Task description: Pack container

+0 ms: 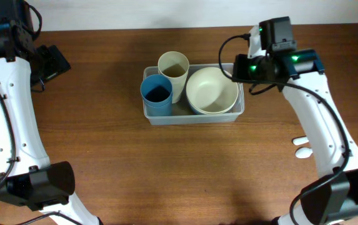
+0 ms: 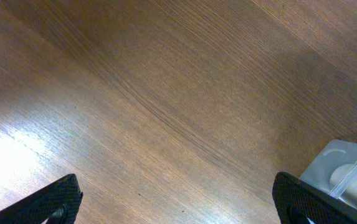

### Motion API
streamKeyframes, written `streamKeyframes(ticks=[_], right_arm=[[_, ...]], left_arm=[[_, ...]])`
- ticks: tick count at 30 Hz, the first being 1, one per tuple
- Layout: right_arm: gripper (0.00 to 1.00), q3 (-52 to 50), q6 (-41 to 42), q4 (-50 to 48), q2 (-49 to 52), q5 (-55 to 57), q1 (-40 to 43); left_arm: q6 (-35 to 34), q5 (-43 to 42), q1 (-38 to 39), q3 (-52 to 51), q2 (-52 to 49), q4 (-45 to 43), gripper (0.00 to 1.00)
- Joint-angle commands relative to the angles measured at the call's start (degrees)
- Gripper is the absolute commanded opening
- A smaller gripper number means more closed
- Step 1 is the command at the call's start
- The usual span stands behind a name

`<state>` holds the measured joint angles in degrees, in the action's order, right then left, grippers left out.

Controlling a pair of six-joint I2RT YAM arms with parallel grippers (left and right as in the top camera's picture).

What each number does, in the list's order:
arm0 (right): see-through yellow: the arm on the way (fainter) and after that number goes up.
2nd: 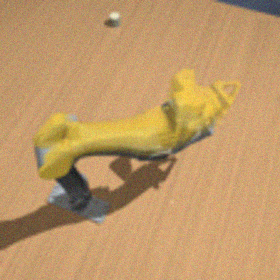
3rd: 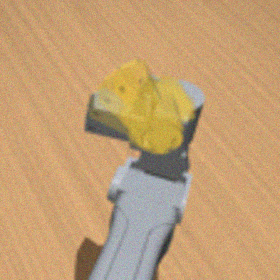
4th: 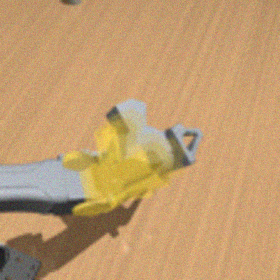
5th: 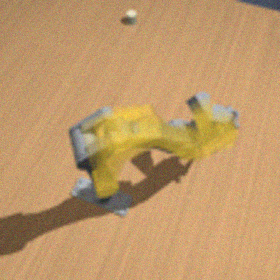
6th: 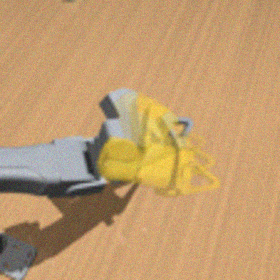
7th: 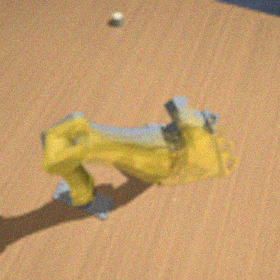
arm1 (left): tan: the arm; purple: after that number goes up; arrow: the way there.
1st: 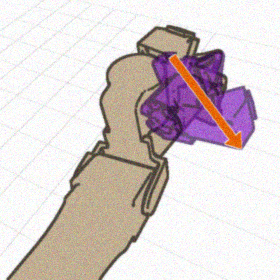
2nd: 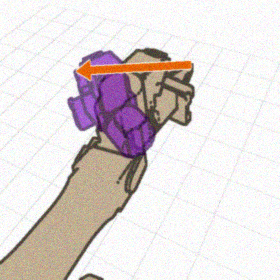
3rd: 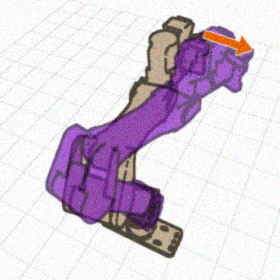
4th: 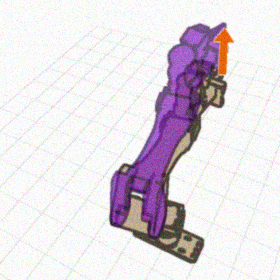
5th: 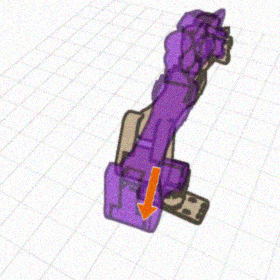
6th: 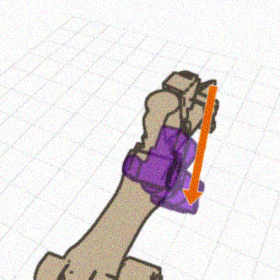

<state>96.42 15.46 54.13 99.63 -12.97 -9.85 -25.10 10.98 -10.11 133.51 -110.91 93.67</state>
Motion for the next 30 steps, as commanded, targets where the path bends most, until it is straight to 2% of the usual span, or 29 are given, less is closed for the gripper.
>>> streamKeyframes(ticks=[1,6,9,20,24,30], right_arm=[[0.04,1.0,1.6,-0.1,2.3,0.8,-3.3],[0.04,1.0,1.9,-2.6,3.9,0.8,-8.0],[0.04,1.0,4.8,-3.1,5.0,1.7,-9.7],[0.04,1.0,6.2,-5.9,9.3,1.0,-10.0],[0.04,1.0,10.5,-9.4,10.7,1.0,-10.0],[0.04,1.0,11.6,-11.3,10.9,-0.1,-10.0]], left_arm=[[0.5,0.4,-0.2,0.5,0.2,0.0,1.0],[0.5,0.4,-0.2,0.5,0.2,0.0,1.0],[0.5,0.4,-0.2,0.5,0.2,0.0,1.0],[0.5,0.4,-0.2,0.5,0.2,0.0,1.0],[0.5,0.4,-0.2,0.5,0.2,0.0,1.0],[0.5,0.4,-0.2,0.5,0.2,0.0,1.0]])
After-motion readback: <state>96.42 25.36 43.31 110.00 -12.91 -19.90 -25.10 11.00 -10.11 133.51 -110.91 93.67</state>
